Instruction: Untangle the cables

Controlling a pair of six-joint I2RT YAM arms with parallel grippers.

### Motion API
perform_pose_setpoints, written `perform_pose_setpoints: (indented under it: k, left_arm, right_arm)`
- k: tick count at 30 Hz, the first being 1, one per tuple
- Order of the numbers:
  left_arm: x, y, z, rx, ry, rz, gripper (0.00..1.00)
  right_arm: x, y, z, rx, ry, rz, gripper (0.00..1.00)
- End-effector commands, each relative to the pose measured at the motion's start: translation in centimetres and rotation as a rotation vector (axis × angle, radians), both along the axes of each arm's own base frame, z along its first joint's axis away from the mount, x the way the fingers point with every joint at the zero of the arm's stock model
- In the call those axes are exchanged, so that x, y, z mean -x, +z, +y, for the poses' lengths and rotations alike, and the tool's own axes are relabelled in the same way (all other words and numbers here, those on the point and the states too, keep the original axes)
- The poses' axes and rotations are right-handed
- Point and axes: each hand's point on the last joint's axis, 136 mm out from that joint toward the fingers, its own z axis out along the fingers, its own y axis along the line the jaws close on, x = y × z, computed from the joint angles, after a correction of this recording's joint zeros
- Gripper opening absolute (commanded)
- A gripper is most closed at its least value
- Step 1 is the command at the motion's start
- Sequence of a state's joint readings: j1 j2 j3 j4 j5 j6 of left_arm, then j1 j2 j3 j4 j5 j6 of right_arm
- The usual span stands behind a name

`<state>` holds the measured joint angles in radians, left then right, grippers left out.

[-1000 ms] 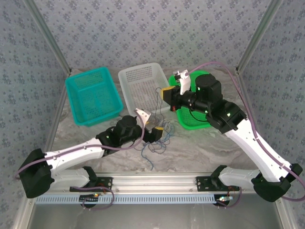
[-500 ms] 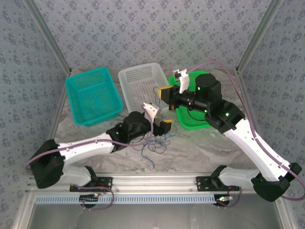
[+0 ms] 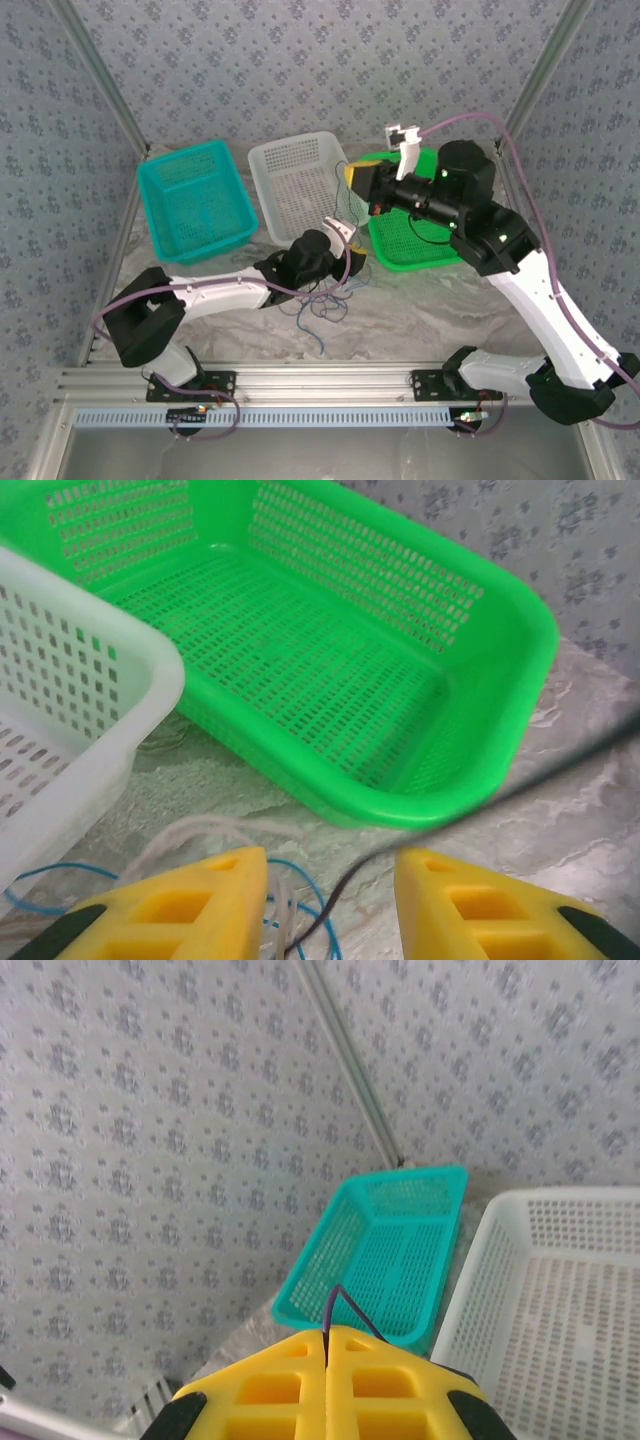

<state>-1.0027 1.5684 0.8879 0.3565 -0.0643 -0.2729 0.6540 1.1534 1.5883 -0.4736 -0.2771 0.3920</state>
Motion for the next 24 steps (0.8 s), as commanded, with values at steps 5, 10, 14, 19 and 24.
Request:
perform_pose_setpoints:
  k: [5, 10, 14, 19, 24]
  left_arm:
    - [-0.5, -2.6, 1.1, -0.102, 0.061, 0.028, 0.34]
    - [-0.3, -3.9, 1.6, -0.123, 0.072, 0.047, 0.21]
    - [-0.4, -5.4, 2.7, -0.183, 0.106, 0.064, 0.21]
    - [0.3, -6.0, 3.8, -0.196, 0.111, 0.081, 0.29]
    - [1.2, -2.4, 4.5, -0.101, 0.089, 0.026, 0.53]
  right_arm:
    - [0.7, 3.4, -3.3, -0.028, -0.059, -0.032, 0.0]
    - [0.5, 3.1, -3.6, -0.034, -0.063, -0.012, 0.0]
    - [0.6, 4.1, -4.8, -0.042, -0.098, -0.038, 0.0]
    - [0.9, 5.5, -5.6, -0.064, -0.107, -0.055, 0.0]
    - [0.4, 3.3, -5.0, -0.027, -0.084, 0.004, 0.0]
